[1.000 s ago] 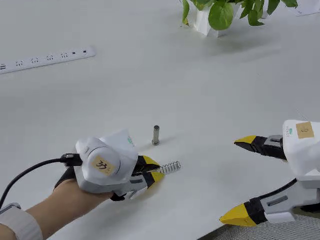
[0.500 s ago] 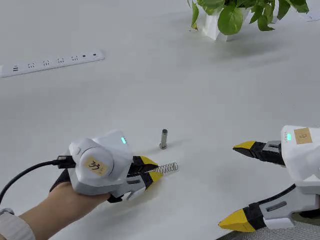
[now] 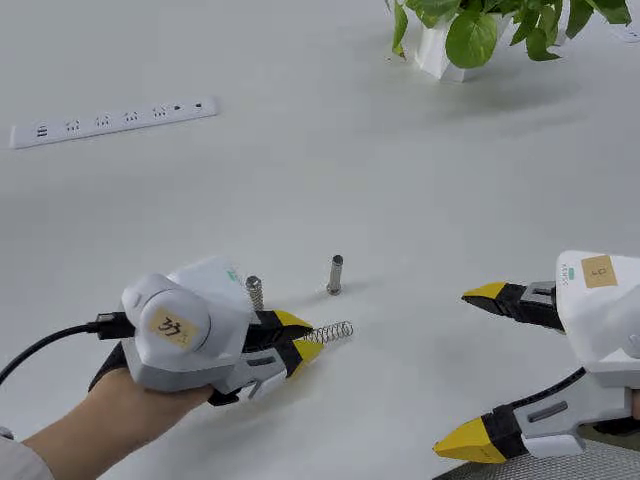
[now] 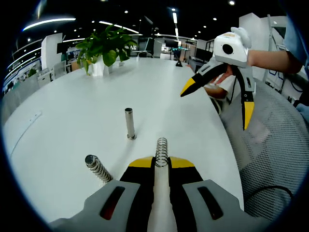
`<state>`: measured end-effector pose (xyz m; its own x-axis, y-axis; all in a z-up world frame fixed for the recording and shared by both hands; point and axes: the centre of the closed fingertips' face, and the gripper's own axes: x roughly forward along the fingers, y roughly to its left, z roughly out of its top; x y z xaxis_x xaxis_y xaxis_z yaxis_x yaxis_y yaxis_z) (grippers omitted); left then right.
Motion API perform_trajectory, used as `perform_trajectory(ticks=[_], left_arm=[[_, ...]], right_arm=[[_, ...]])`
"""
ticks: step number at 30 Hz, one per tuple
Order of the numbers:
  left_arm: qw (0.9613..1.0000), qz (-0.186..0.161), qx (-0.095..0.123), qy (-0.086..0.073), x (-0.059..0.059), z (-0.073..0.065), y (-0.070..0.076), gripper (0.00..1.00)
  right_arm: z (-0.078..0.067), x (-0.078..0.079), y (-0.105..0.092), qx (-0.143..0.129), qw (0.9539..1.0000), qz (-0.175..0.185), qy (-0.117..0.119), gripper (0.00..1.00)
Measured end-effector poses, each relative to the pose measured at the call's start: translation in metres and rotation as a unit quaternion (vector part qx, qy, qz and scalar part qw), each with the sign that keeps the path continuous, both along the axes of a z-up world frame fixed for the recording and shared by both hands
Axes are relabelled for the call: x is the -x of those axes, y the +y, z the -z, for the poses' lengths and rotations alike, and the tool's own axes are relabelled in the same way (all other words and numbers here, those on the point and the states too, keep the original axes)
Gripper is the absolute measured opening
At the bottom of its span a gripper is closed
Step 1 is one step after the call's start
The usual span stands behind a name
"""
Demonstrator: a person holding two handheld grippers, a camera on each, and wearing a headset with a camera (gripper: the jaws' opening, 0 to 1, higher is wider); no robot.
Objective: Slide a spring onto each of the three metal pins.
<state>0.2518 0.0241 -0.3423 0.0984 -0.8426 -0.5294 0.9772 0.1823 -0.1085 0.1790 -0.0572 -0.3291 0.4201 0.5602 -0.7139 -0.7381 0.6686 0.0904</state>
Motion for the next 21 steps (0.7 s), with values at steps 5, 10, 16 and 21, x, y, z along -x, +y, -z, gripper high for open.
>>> perform_trajectory(ticks=[5, 10, 16, 21], left_arm=[[0.9999, -0.002, 0.009, 0.004, 0.003, -0.005, 0.003, 0.07], [0.9997, 0.002, 0.02, 0.012, 0.009, -0.012, 0.007, 0.07], [0.9993, -0.003, 0.036, 0.013, 0.011, -0.025, 0.013, 0.07], [0.9988, -0.005, 0.048, 0.008, 0.014, -0.037, 0.02, 0.07]], right_arm=[[-0.001, -0.002, 0.003, -0.006, 1.0, -0.002, -0.001, 0.96], [-0.005, -0.004, 0.009, -0.016, 0.9999, -0.006, -0.001, 0.95], [-0.011, -0.009, 0.016, -0.027, 0.9995, -0.014, -0.002, 0.95], [-0.02, -0.015, 0.024, -0.035, 0.999, -0.027, -0.008, 0.94]])
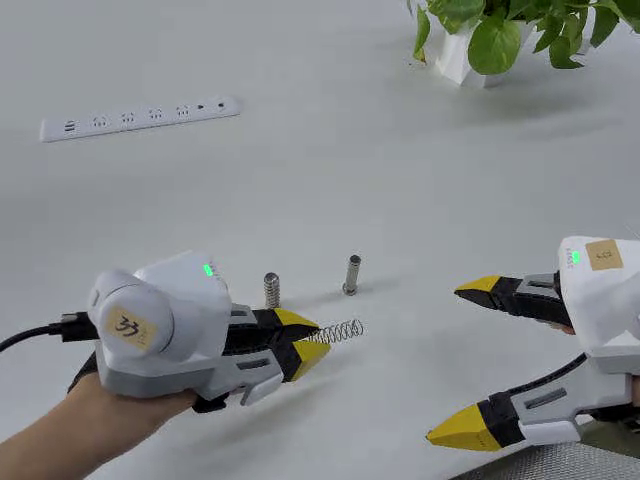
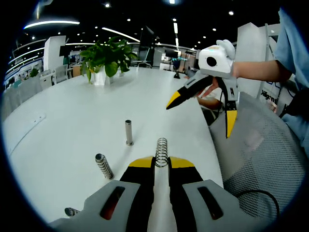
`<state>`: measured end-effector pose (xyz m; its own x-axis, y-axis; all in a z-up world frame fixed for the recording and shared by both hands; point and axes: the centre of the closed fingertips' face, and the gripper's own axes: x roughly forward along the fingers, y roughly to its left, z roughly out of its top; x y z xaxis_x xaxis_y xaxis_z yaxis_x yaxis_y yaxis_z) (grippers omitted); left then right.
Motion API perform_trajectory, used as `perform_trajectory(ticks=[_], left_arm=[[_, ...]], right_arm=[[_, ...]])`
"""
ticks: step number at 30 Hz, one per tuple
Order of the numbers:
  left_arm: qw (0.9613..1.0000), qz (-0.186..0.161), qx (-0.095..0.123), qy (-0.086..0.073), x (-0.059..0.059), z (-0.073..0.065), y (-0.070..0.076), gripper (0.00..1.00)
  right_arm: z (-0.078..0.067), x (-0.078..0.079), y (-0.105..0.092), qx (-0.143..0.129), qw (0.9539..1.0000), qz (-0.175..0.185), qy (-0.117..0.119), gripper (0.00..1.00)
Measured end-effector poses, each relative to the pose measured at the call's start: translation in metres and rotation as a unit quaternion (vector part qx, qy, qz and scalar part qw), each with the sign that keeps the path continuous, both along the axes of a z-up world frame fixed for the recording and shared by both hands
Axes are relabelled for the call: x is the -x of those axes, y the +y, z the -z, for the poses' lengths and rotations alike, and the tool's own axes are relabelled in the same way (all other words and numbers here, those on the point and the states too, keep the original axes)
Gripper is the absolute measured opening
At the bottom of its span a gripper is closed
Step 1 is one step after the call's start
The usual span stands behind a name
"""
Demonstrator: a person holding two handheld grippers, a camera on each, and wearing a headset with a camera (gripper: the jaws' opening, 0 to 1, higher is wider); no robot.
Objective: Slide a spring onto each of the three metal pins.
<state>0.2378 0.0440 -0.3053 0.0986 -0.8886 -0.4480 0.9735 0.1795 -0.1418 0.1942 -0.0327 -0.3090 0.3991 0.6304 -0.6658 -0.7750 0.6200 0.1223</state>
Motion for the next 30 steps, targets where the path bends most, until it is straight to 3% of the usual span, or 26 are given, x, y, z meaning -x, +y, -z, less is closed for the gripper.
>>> perform_trajectory(ticks=[3, 9, 16, 22, 30], left_arm=[[0.9999, -0.006, 0.009, 0.004, 0.002, -0.008, 0.003, 0.07], [0.9998, -0.002, 0.017, -0.009, 0.011, -0.023, 0.009, 0.07], [0.9997, -0.008, 0.021, -0.013, 0.018, -0.026, 0.018, 0.07], [0.9994, -0.018, 0.028, -0.005, 0.022, -0.029, 0.025, 0.07], [0.9985, -0.028, 0.046, 0.005, 0.028, -0.038, 0.028, 0.07]], right_arm=[[-0.007, -0.002, 0.008, -0.013, 0.9999, -0.009, -0.001, 0.91], [-0.02, -0.005, 0.025, -0.036, 0.9988, -0.032, 0.002, 0.86], [-0.028, -0.005, 0.041, -0.041, 0.997, -0.065, 0.005, 0.85], [-0.033, -0.004, 0.05, -0.055, 0.9949, -0.083, 0.012, 0.78], [-0.042, -0.003, 0.064, -0.102, 0.9893, -0.097, 0.036, 0.63]])
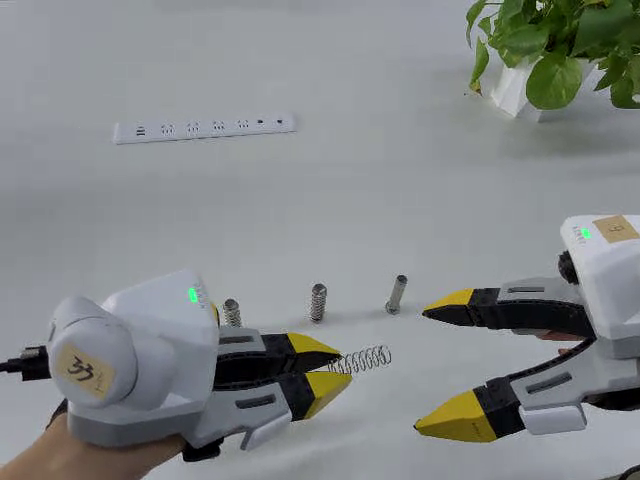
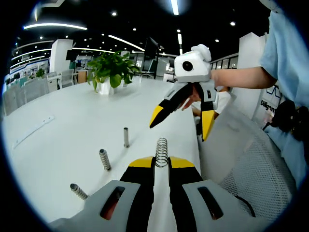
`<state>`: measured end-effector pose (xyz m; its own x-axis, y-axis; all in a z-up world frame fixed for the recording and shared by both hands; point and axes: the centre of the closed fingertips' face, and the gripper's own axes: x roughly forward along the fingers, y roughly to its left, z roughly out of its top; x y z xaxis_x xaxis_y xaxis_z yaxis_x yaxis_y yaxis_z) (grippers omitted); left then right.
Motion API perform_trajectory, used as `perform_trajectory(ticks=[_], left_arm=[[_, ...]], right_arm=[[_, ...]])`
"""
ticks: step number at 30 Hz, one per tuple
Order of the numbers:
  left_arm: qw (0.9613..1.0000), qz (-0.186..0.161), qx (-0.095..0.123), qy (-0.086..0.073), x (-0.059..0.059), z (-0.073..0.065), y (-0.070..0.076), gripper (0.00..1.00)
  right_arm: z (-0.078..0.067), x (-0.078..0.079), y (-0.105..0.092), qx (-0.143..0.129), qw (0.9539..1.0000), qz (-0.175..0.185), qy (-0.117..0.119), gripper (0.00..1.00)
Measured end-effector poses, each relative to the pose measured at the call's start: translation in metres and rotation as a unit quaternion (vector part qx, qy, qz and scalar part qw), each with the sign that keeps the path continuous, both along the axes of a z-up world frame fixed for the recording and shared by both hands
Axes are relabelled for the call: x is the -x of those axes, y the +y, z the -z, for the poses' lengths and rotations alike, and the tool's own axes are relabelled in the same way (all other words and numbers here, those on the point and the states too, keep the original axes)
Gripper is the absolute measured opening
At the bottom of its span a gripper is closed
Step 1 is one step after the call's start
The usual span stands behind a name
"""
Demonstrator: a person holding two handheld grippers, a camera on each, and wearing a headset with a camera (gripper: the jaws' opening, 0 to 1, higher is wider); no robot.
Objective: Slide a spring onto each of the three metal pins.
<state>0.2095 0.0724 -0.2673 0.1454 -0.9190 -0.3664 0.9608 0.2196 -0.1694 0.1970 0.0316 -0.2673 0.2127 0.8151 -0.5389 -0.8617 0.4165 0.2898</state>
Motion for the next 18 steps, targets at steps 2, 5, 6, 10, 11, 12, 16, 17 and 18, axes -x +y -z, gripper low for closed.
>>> perform_trajectory(ticks=[2, 5, 6, 10, 11, 12, 16, 17, 18], left_arm=[[1.0, 0.001, 0.004, 0.002, 0.003, -0.002, 0.0, 0.07], [1.0, 0.004, 0.007, 0.003, 0.007, -0.005, 0.0, 0.07], [0.9999, 0.007, 0.011, 0.004, 0.009, -0.007, 0.0, 0.07], [0.9997, 0.016, 0.018, 0.002, 0.014, -0.012, 0.0, 0.07], [0.9996, 0.018, 0.022, 0.004, 0.015, -0.014, 0.0, 0.07], [0.9995, 0.021, 0.025, 0.004, 0.016, -0.015, 0.0, 0.07], [0.9988, 0.036, 0.032, 0.006, 0.022, -0.021, -0.001, 0.07], [0.9987, 0.038, 0.033, 0.006, 0.023, -0.022, -0.002, 0.07], [0.9986, 0.04, 0.034, 0.006, 0.024, -0.023, -0.002, 0.07]], right_arm=[[-0.002, 0.002, 0.005, -0.018, 0.9997, -0.005, 0.016, 0.59], [-0.003, 0.007, 0.01, -0.03, 0.9986, -0.021, 0.038, 0.51], [-0.003, 0.007, 0.011, -0.032, 0.9985, -0.025, 0.038, 0.48], [-0.01, 0.009, 0.015, -0.057, 0.9957, -0.04, 0.06, 0.39], [-0.013, 0.012, 0.017, -0.066, 0.9944, -0.048, 0.066, 0.35], [-0.014, 0.014, 0.018, -0.07, 0.9939, -0.052, 0.068, 0.32], [-0.02, 0.014, 0.017, -0.089, 0.9916, -0.054, 0.077, 0.21], [-0.02, 0.013, 0.017, -0.091, 0.9915, -0.052, 0.077, 0.2], [-0.022, 0.013, 0.018, -0.094, 0.9912, -0.051, 0.077, 0.2]])
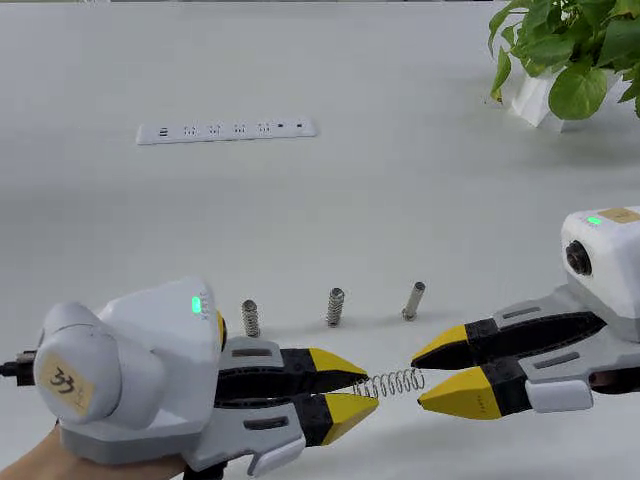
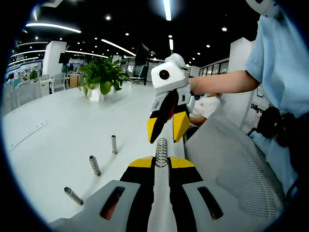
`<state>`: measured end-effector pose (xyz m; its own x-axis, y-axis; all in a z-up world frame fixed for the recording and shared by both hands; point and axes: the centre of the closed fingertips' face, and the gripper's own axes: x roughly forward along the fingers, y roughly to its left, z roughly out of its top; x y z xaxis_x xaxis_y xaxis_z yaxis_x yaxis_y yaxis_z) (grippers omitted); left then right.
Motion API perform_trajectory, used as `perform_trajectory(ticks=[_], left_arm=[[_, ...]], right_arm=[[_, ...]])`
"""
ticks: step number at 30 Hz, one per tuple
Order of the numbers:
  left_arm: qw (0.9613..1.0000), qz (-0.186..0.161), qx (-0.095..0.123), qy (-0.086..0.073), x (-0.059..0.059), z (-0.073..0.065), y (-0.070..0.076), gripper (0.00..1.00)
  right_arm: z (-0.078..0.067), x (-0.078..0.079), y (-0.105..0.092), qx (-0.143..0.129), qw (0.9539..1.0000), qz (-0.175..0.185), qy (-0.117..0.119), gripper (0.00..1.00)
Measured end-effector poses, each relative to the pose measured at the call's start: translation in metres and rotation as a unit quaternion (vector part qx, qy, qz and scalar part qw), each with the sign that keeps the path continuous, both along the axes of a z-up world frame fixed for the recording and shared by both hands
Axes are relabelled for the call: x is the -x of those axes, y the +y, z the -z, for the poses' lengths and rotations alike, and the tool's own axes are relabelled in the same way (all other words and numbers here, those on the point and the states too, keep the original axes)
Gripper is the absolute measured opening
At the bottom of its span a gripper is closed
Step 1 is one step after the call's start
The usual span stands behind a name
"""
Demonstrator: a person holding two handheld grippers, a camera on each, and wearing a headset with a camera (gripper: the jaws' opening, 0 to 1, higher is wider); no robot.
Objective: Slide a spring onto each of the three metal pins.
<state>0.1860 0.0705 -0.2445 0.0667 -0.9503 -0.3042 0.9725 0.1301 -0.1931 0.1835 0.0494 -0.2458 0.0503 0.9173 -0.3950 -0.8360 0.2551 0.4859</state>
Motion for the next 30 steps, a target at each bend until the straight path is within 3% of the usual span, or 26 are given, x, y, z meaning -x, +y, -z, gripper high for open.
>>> perform_trajectory(ticks=[10, 17, 22, 30], left_arm=[[0.9998, 0.018, 0.014, 0.001, 0.006, -0.009, -0.003, 0.07], [0.9996, 0.021, 0.018, 0.002, 0.006, -0.011, -0.004, 0.07], [0.9996, 0.023, 0.016, 0.002, 0.006, -0.009, -0.004, 0.07], [0.9996, 0.026, -0.001, 0.005, 0.007, 0.001, -0.005, 0.07]], right_arm=[[-0.004, 0.008, -0.001, -0.021, 0.9994, -0.013, 0.026, 0.09], [-0.005, 0.008, -0.002, -0.027, 0.9991, -0.01, 0.031, 0.08], [-0.006, 0.007, -0.003, -0.027, 0.9992, -0.011, 0.028, 0.07], [-0.006, 0.009, 0.001, -0.005, 0.9998, -0.02, 0.007, 0.07]])
